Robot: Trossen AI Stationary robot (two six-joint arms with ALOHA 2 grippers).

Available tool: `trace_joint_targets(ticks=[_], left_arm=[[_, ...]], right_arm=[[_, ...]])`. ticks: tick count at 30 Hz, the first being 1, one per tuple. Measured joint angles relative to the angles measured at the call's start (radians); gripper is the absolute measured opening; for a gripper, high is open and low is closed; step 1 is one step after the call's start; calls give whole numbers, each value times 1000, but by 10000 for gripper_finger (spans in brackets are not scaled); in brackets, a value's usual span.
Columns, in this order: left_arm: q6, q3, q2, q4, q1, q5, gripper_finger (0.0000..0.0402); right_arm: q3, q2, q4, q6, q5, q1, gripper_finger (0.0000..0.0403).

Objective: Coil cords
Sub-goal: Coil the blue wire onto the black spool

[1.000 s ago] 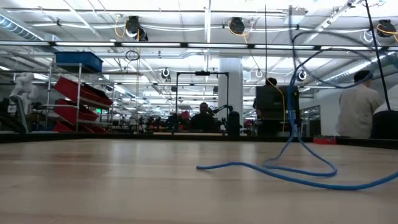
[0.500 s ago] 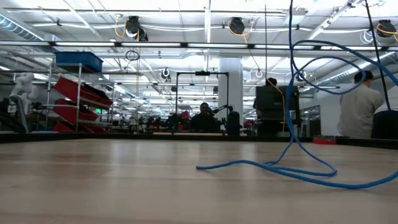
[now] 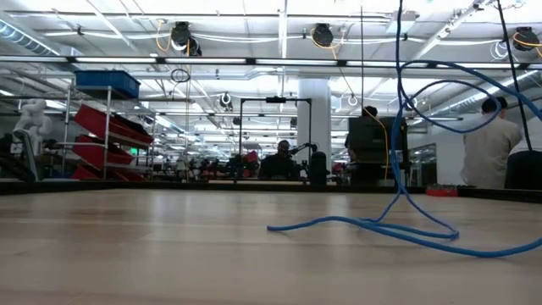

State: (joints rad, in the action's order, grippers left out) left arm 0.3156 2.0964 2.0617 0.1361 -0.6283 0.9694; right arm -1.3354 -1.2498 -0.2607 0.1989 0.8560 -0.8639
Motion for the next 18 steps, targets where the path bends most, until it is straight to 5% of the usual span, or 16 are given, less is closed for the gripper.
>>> trace_joint_targets(ticks=[7,18], left_arm=[[-46,0,1,5,15,-6,16],[-45,0,2,27,7,1,4]], right_arm=[[0,1,-3,-3,-48,1,0],[-1,1,-88,-141,-49,0,9]])
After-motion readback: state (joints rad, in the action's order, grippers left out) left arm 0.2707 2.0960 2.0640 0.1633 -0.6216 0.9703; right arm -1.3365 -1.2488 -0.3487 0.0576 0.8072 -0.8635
